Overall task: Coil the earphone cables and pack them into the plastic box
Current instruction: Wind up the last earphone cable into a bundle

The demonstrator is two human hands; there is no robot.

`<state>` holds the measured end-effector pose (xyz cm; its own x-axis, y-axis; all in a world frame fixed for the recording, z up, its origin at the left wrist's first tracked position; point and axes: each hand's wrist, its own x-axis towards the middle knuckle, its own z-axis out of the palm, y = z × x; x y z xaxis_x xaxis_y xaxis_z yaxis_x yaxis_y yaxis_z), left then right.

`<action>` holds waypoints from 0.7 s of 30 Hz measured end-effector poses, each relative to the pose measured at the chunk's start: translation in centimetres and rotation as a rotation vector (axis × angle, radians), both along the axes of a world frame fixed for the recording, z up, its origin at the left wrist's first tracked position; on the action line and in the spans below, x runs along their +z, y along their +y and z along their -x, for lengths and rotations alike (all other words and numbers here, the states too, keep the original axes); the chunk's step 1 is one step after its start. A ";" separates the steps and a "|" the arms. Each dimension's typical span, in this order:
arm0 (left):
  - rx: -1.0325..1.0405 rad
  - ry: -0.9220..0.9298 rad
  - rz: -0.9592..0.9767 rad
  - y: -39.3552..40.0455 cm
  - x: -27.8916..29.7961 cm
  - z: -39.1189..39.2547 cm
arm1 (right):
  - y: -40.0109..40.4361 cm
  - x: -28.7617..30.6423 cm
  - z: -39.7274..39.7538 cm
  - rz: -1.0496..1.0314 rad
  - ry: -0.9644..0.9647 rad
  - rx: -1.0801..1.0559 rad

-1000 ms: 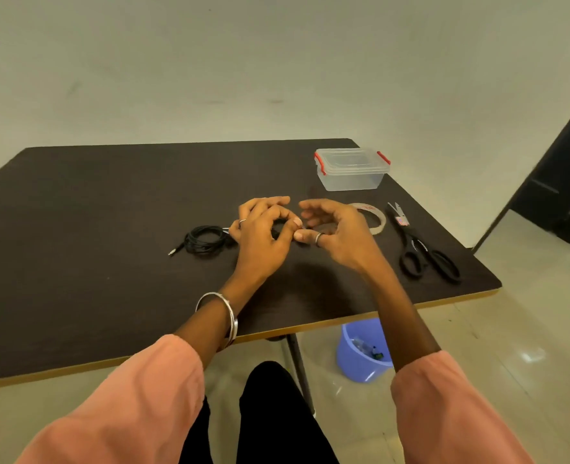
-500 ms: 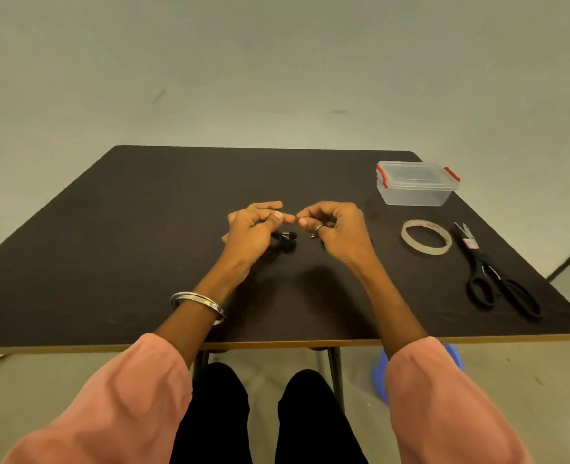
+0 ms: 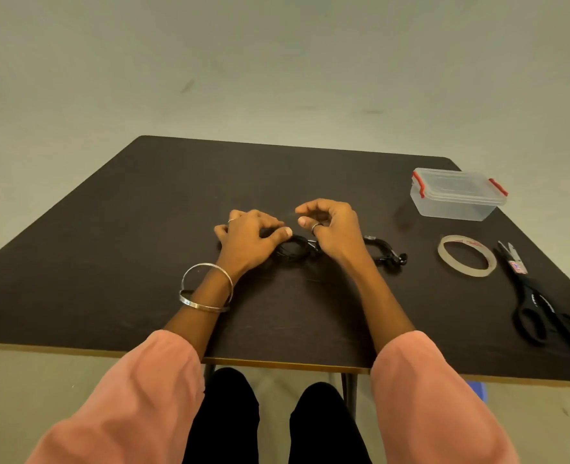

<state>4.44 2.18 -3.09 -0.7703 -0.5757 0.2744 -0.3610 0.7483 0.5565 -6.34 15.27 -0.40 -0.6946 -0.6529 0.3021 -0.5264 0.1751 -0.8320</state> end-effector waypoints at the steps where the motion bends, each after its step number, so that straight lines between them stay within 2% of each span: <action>1: -0.017 -0.016 0.036 0.0 0.0 0.0 | -0.1 -0.3 -0.1 -0.004 0.018 0.024; 7: -0.013 0.011 0.086 -0.2 -0.2 0.5 | -1.0 -1.6 0.0 -0.201 0.155 0.132; 12: -0.031 0.024 0.106 0.1 -0.2 0.6 | -1.1 -2.0 0.1 -0.161 0.198 0.058; 16: -0.094 0.212 -0.072 0.1 -0.4 0.3 | -0.9 -1.8 -0.2 -0.077 0.167 0.032; 21: -0.132 0.266 -0.310 -0.2 0.1 -0.5 | -0.7 -1.8 -0.4 -0.104 0.192 0.075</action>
